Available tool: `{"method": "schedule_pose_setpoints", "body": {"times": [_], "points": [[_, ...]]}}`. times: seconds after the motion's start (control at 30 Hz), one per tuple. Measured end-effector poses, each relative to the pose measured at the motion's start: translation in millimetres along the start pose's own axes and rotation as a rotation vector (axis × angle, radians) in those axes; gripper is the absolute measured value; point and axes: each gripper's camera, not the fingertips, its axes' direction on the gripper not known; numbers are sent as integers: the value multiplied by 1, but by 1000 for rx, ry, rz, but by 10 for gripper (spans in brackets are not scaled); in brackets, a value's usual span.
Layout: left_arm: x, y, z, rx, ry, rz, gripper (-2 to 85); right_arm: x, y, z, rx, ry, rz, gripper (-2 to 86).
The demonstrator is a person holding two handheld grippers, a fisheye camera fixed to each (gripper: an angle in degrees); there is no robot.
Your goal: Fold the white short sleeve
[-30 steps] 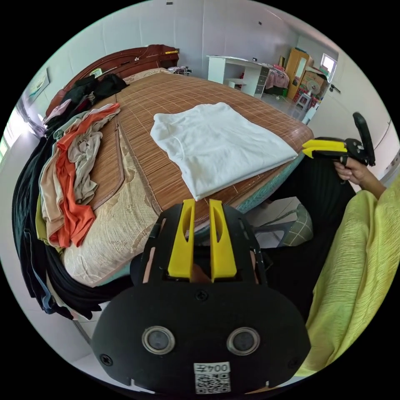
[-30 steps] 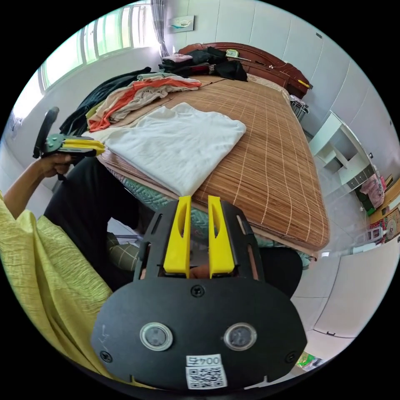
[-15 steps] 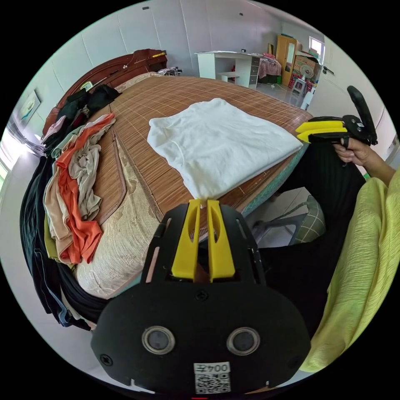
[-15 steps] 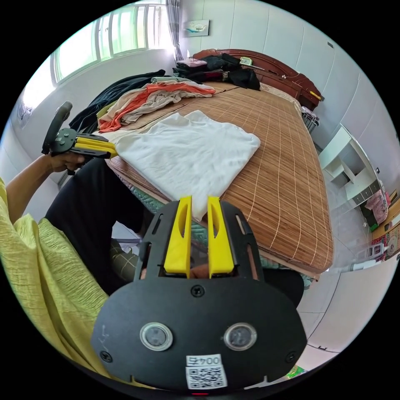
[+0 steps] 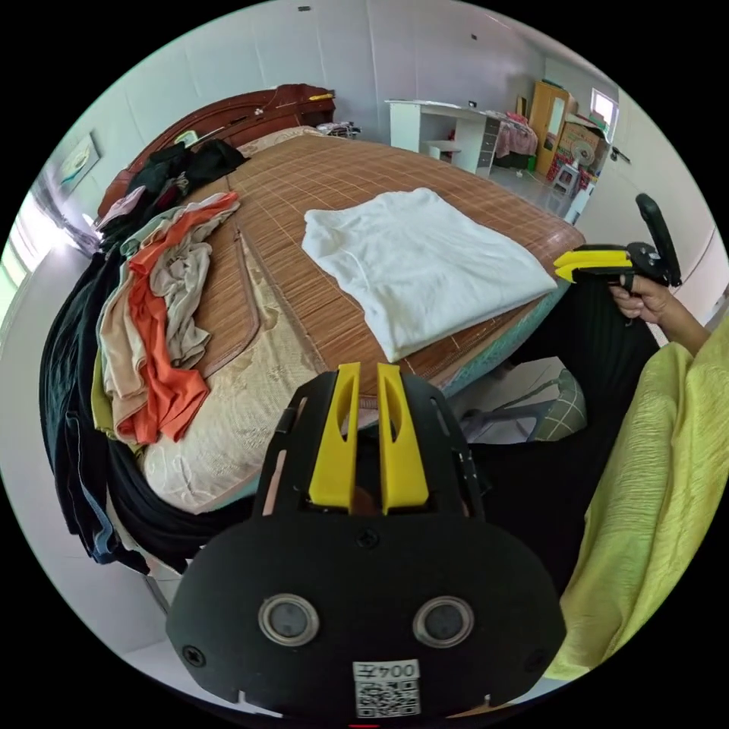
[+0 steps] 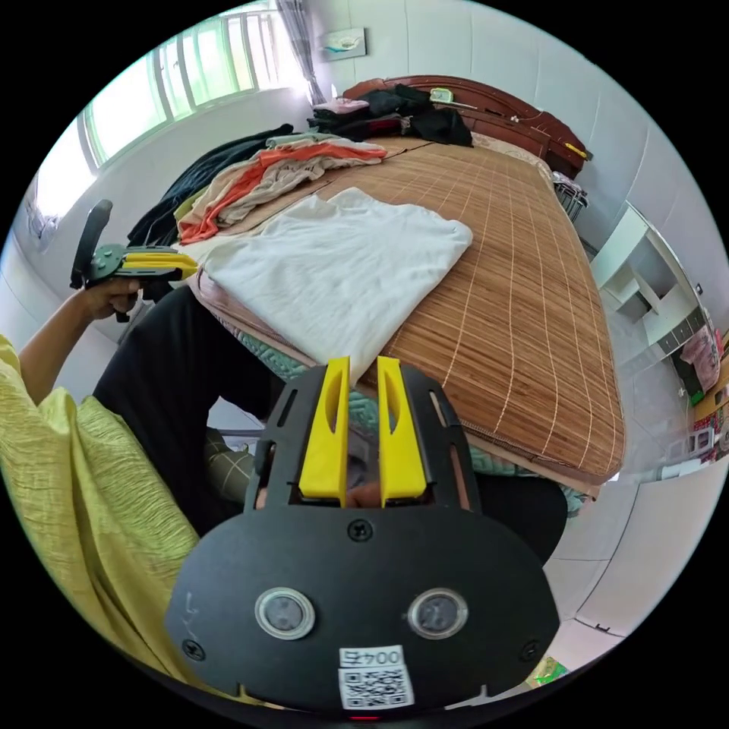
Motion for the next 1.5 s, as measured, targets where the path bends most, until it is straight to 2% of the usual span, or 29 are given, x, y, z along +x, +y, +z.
{"method": "schedule_pose_setpoints", "body": {"times": [0.17,0.33,0.47,0.5,0.6,0.77,0.9,1.07,1.23,1.37,1.5], "points": [[14,-46,5,109,95,-19,20,-3,-26,12,44,-8,-19,71],[64,-104,63,21,46,130,20,-14,-60,39,59,9,-31,77],[64,-107,112,-106,-11,148,14,-21,-64,76,-29,30,-49,78],[62,-105,117,-117,-5,150,13,-23,-58,79,10,32,-53,78],[54,-100,124,-79,57,113,10,-21,-51,88,37,3,-31,78],[62,-105,135,-94,38,129,7,-24,-47,100,62,-12,-27,77],[67,-106,142,-92,26,132,6,-26,-66,102,7,-21,-49,73],[82,-108,150,-93,-36,184,6,-17,-101,89,118,5,-24,60],[86,-110,157,-93,-36,174,5,-1,-144,138,29,12,-9,60],[88,-110,162,-92,-38,160,5,7,-151,201,-162,9,34,53],[89,-111,167,-87,-22,140,4,10,-138,219,-111,-21,51,52]]}}
